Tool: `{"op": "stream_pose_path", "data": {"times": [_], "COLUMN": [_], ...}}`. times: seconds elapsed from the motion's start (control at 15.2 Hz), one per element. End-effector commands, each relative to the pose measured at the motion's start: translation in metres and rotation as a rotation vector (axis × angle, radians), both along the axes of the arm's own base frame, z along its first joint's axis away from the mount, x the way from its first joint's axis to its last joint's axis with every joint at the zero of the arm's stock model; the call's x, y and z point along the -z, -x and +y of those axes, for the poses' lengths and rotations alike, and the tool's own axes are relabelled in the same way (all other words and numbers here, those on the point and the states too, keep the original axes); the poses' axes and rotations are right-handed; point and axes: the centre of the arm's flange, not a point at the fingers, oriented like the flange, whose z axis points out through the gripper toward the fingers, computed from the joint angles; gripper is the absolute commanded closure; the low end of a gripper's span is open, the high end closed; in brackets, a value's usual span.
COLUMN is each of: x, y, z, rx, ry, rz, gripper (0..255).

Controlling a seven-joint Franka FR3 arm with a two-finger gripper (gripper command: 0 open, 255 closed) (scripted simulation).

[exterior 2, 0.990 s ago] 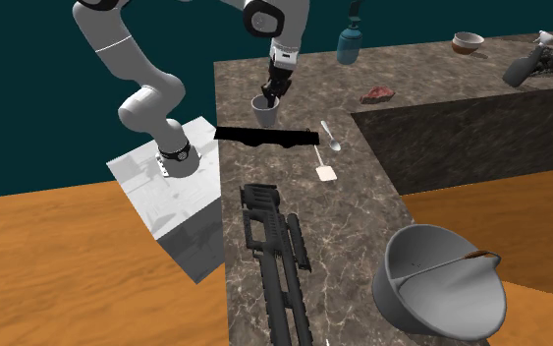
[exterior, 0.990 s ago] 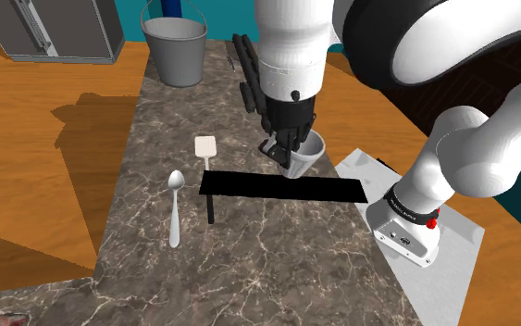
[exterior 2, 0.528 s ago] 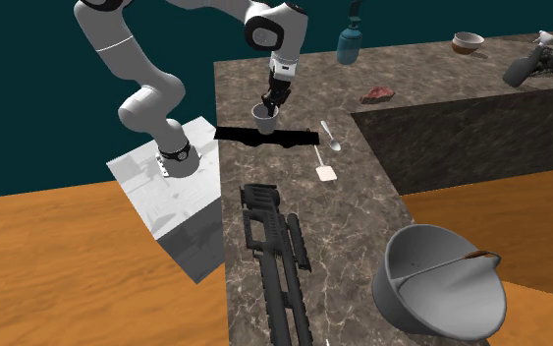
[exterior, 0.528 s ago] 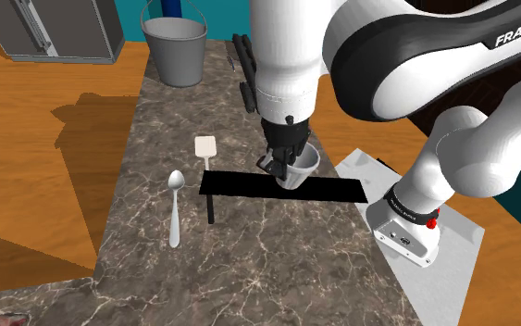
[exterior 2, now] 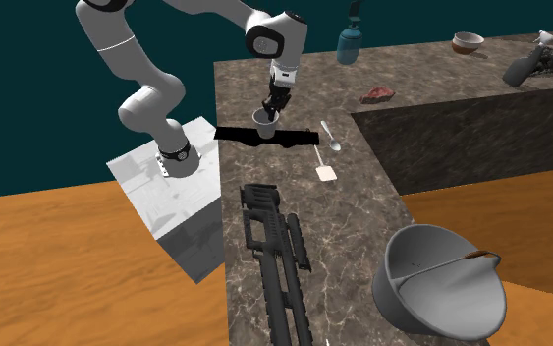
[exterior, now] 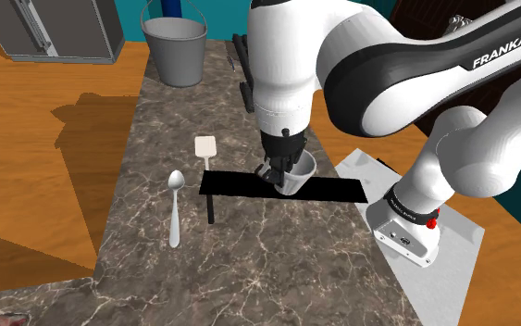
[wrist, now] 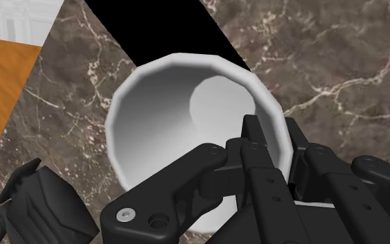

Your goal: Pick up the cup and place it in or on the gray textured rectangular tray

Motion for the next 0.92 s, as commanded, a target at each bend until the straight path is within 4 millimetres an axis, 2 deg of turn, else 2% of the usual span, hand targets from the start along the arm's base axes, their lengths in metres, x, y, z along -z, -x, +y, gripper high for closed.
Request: {"op": "stream_pose_path", "data": {"times": [0.0,0.13,0.2,0.53,0.79,0.86], "x": [0.0,0.0,0.0,0.0,-0.049,-0.049], "y": [0.0,0.0,0.0,0.0,-0.004,-0.004], "z": [0.0,0.0,0.0,0.0,0.01,0.01], "rx": [0.0,0.0,0.0,0.0,0.0,0.0], "ry": [0.0,0.0,0.0,0.0,0.0,0.0], "rz": [0.0,0.0,0.0,0.0,0.0,0.0], "gripper": [255,255,0,0,0,0]}}
